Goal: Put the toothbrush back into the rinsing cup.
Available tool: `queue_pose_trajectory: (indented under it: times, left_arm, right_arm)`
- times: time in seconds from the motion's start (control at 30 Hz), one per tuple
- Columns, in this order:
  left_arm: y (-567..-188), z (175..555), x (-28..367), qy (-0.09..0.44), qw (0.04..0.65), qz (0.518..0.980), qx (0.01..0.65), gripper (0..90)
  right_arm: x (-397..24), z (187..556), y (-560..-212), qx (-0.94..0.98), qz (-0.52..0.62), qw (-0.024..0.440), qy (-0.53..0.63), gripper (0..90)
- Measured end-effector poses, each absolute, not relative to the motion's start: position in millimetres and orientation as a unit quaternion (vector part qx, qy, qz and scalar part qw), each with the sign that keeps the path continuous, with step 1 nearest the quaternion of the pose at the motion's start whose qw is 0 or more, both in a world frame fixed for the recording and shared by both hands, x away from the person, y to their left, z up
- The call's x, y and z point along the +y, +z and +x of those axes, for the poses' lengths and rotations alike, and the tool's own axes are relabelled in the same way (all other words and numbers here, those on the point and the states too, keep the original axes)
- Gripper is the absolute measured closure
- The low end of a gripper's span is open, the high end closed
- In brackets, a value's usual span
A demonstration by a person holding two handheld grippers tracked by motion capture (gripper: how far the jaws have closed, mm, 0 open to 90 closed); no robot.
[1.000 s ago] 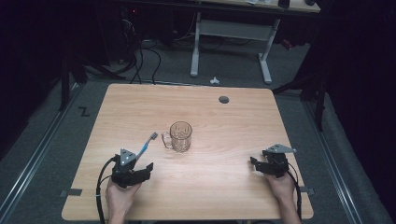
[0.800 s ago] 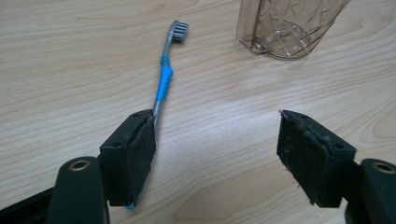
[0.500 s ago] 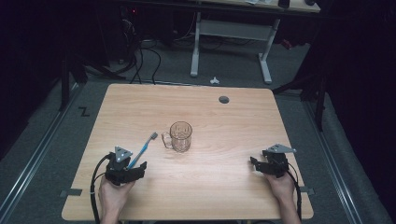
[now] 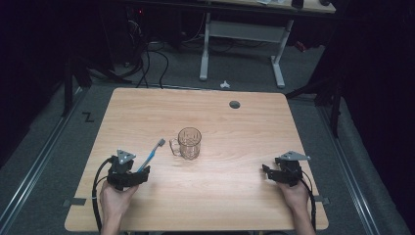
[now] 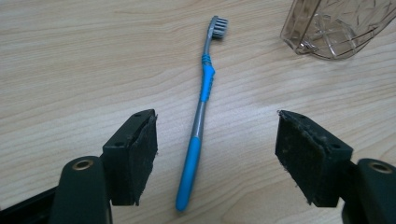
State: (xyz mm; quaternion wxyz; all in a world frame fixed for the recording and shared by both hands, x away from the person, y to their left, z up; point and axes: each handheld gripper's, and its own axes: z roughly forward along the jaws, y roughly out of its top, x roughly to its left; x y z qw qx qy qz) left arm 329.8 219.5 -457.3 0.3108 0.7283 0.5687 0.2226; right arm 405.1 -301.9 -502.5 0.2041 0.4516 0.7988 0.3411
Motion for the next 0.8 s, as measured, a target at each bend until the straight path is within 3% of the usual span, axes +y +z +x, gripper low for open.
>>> queue_pose_trajectory:
  times: [0.4,0.8]
  left_arm:
    - [-456,348,218,0.217,0.278,0.753,0.555,37.5]
    - [-449,369,214,0.208,0.256,0.770,0.546,36.4]
  right_arm:
    - [-302,405,-503,0.798,0.452,0.205,0.341,34.7]
    - [-302,405,-503,0.798,0.453,0.205,0.341,34.7]
